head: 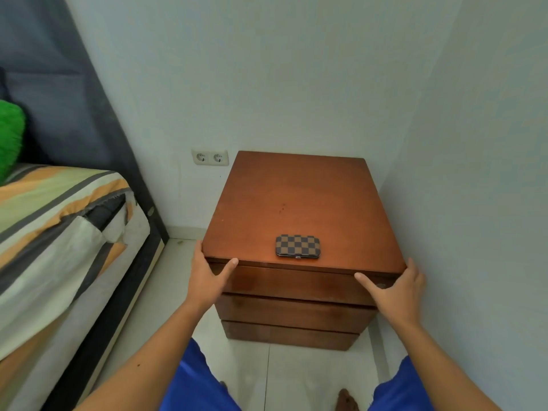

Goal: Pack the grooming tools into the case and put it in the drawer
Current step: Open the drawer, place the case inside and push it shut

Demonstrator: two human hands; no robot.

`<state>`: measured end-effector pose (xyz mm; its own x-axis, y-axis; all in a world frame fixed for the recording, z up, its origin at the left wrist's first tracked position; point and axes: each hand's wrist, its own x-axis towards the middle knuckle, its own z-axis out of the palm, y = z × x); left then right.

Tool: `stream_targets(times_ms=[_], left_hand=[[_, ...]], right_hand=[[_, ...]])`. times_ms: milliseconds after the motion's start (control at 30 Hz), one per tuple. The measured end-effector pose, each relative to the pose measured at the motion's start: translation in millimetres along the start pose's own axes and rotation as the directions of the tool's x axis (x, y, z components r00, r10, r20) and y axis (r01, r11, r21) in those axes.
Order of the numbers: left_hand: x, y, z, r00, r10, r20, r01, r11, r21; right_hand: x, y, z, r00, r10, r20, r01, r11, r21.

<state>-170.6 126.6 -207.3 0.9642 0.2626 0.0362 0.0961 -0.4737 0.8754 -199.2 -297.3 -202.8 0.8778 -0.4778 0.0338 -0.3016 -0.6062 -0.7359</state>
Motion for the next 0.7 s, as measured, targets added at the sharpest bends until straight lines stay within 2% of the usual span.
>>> stream_targets(times_ms=[67, 167, 400, 533, 700], left_hand=[[-7.5, -2.7, -0.5, 0.998, -0.063, -0.015, 0.061, 0.994, -0.089], [-12.1, -6.5, -3.0, 0.991, -0.130, -0.036, 0.126, 0.988, -0.087], [-19.6, -10.4, -13.8, 0.987, -0.116, -0.114, 0.114, 0.993, -0.026], [-33.2, 6.7, -7.0, 0.996, -0.059, -0.069, 0.059, 0.998, 0.003], [-34.2, 9.7, -28.3, 0.990, -0.112, -0.083, 0.116, 0.992, 0.049]], right_hand=[[-7.8, 3.3, -0.3, 0.998, 0.035, 0.057, -0.043, 0.986, 0.159], [-12.2, -2.7, -6.2, 0.997, 0.018, 0.076, -0.035, 0.972, 0.232], [-21.3, -16.1, -6.1, 0.996, 0.047, 0.078, -0.065, 0.967, 0.245], [-24.7, -5.5, -22.7, 0.998, 0.035, 0.057, -0.046, 0.977, 0.209], [-36.6, -19.9, -24.7, 0.995, -0.007, 0.099, -0.009, 0.986, 0.166]])
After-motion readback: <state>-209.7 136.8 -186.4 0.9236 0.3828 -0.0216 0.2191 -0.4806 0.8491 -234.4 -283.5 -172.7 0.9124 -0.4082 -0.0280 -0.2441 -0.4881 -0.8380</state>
